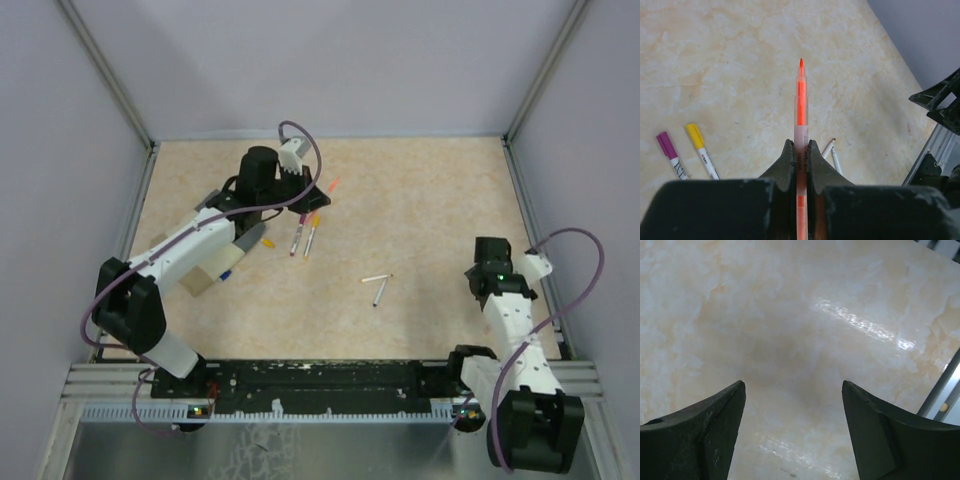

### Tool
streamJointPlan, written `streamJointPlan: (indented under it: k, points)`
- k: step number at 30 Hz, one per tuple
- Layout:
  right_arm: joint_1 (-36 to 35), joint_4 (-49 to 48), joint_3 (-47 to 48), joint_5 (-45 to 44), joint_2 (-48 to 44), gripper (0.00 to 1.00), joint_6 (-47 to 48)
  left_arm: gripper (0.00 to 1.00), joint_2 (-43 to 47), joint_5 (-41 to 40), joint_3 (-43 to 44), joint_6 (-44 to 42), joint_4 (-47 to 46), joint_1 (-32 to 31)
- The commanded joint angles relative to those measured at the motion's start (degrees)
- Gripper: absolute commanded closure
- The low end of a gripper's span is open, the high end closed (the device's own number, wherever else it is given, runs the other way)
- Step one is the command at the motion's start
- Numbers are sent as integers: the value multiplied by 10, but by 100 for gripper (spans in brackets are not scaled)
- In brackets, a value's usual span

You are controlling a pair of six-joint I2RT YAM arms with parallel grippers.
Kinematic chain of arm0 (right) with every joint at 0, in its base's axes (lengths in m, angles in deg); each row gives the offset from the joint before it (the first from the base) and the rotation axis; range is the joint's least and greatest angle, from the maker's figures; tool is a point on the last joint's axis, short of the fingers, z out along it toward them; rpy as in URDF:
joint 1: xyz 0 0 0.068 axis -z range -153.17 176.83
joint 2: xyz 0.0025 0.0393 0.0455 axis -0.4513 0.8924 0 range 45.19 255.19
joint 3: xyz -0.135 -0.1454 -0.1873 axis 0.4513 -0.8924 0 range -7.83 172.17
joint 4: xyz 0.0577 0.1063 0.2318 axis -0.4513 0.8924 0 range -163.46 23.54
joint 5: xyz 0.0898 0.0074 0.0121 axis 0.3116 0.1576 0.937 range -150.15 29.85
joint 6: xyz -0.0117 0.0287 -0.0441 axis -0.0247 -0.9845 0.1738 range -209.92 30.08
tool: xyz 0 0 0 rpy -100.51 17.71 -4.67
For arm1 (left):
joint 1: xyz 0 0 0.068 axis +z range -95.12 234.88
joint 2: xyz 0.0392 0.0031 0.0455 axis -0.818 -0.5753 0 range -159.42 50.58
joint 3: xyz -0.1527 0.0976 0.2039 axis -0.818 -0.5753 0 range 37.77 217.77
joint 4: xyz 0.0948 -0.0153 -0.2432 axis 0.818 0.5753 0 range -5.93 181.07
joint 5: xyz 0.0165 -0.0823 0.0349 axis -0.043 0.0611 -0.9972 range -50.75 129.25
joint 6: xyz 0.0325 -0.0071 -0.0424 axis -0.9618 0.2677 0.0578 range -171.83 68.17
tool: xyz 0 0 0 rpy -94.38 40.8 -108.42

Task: Insert the pens into the pen caps
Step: Move the pen cap to the center of the board.

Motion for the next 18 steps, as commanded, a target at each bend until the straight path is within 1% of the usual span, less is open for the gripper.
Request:
streamJointPlan:
  k: [1, 3, 6, 10, 18]
  points:
    - [68, -7, -19, -8, -8, 24, -62, 100, -13, 18, 36, -4, 0, -13]
    - [76, 1, -22, -19, 0, 26, -77, 100, -20, 18, 39, -9, 3, -16]
    - [79, 34, -17, -32, 31, 26, -127, 100, -30, 22, 45, -10, 4, -17]
    - [88, 40, -31, -15, 66, 27, -164, 100, -38, 27, 53, -14, 6, -18]
    - [92, 48, -60, -9, 56, 28, -196, 100, -42, 25, 50, -27, 11, -18]
